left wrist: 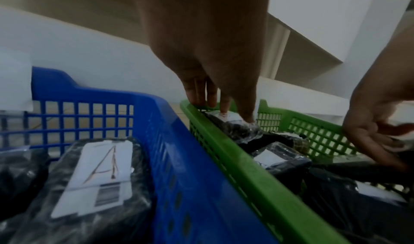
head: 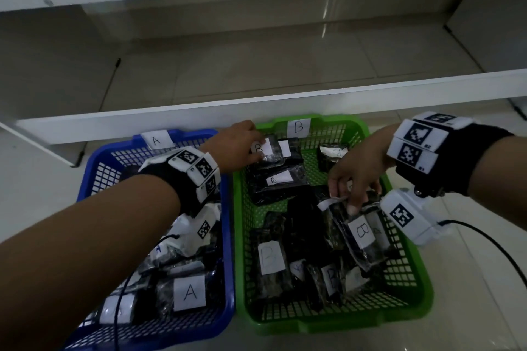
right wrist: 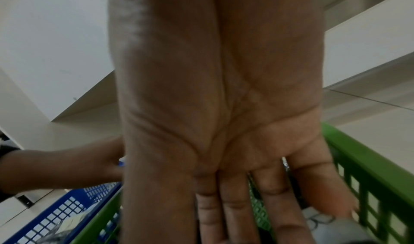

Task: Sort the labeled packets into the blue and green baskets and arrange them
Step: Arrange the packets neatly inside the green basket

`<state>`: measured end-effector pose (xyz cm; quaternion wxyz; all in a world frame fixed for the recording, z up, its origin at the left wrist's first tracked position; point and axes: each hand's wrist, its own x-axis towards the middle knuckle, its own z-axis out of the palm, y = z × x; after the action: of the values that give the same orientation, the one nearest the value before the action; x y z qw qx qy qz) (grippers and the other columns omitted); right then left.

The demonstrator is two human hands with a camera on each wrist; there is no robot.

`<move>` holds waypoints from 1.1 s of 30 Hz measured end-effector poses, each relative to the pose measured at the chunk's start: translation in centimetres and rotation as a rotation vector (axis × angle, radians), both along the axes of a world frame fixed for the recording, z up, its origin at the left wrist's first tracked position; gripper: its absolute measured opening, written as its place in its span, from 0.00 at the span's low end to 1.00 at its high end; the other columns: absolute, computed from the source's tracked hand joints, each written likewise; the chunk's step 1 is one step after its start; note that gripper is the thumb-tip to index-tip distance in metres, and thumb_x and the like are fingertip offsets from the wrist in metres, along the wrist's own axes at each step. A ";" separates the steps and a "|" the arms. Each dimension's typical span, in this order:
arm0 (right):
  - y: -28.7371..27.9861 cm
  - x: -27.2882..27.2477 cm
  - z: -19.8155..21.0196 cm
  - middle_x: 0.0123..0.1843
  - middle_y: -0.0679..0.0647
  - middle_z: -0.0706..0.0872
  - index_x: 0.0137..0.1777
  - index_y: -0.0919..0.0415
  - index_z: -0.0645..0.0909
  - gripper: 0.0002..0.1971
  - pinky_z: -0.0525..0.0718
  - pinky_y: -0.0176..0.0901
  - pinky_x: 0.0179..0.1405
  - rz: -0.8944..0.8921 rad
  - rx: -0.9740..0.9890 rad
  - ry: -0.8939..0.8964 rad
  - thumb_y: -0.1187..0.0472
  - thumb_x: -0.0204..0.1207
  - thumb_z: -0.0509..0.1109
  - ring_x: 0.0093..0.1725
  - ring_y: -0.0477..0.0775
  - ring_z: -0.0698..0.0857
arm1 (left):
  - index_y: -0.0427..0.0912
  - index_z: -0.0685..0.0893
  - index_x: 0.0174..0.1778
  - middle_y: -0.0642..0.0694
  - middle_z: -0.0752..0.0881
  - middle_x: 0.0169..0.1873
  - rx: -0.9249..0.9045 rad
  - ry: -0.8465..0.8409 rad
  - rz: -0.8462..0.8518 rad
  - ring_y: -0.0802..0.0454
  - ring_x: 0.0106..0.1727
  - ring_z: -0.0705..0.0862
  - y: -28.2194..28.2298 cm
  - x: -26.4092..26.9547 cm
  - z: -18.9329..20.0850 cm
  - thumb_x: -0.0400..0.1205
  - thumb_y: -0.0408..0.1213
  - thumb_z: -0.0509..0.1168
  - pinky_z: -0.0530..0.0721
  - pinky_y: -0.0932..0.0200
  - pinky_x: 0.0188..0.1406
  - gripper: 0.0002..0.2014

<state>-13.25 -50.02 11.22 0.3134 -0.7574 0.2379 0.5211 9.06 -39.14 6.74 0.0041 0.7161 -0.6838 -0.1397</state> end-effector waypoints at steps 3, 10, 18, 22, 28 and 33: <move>0.1 0.1 -0.8 0.55 0.51 0.82 0.59 0.51 0.73 0.19 0.80 0.41 0.37 0.075 -0.026 -0.043 0.53 0.72 0.76 0.39 0.45 0.81 | 0.43 0.76 0.70 0.44 0.75 0.62 0.016 -0.090 -0.054 0.46 0.63 0.74 0.2 -0.3 0.3 0.77 0.55 0.68 0.78 0.50 0.59 0.28; -1.1 0.0 0.1 0.43 0.54 0.84 0.49 0.58 0.80 0.11 0.80 0.39 0.34 -0.246 0.091 -0.179 0.58 0.70 0.76 0.38 0.51 0.80 | 0.42 0.74 0.72 0.41 0.78 0.62 0.021 -0.200 -0.048 0.43 0.61 0.80 0.2 -1.0 0.5 0.80 0.48 0.65 0.80 0.50 0.58 0.25; -2.8 0.4 1.6 0.50 0.67 0.87 0.58 0.60 0.78 0.11 0.88 0.58 0.48 -0.881 0.056 -0.680 0.60 0.78 0.68 0.40 0.65 0.87 | 0.44 0.69 0.74 0.41 0.77 0.64 0.048 -0.327 -0.071 0.42 0.65 0.77 0.8 -1.1 0.4 0.82 0.52 0.57 0.72 0.47 0.64 0.25; -1.4 1.7 1.4 0.48 0.58 0.86 0.67 0.55 0.75 0.18 0.81 0.33 0.27 -0.797 -0.126 -0.904 0.66 0.78 0.69 0.35 0.49 0.84 | 0.43 0.68 0.72 0.41 0.77 0.61 -0.063 -0.029 0.039 0.43 0.60 0.79 1.1 -1.8 1.0 0.81 0.42 0.61 0.73 0.49 0.62 0.23; 0.6 4.1 0.1 0.41 0.59 0.84 0.61 0.56 0.66 0.22 0.79 0.41 0.35 -0.623 -0.212 -0.921 0.63 0.74 0.74 0.37 0.53 0.81 | 0.48 0.73 0.66 0.46 0.86 0.49 0.038 0.674 0.238 0.50 0.45 0.85 1.0 -2.6 3.1 0.79 0.44 0.69 0.83 0.55 0.46 0.21; 1.5 3.8 -1.1 0.58 0.53 0.81 0.69 0.53 0.66 0.31 0.84 0.50 0.54 -0.528 -0.215 -0.811 0.48 0.71 0.75 0.53 0.54 0.83 | 0.33 0.76 0.60 0.39 0.88 0.47 0.139 0.994 0.399 0.50 0.41 0.88 1.8 -3.0 2.7 0.81 0.35 0.67 0.86 0.59 0.40 0.15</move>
<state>-9.49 -48.55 10.17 0.4223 -0.8410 0.3329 0.0596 6.05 -37.37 9.47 0.3060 0.6782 -0.4394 -0.5032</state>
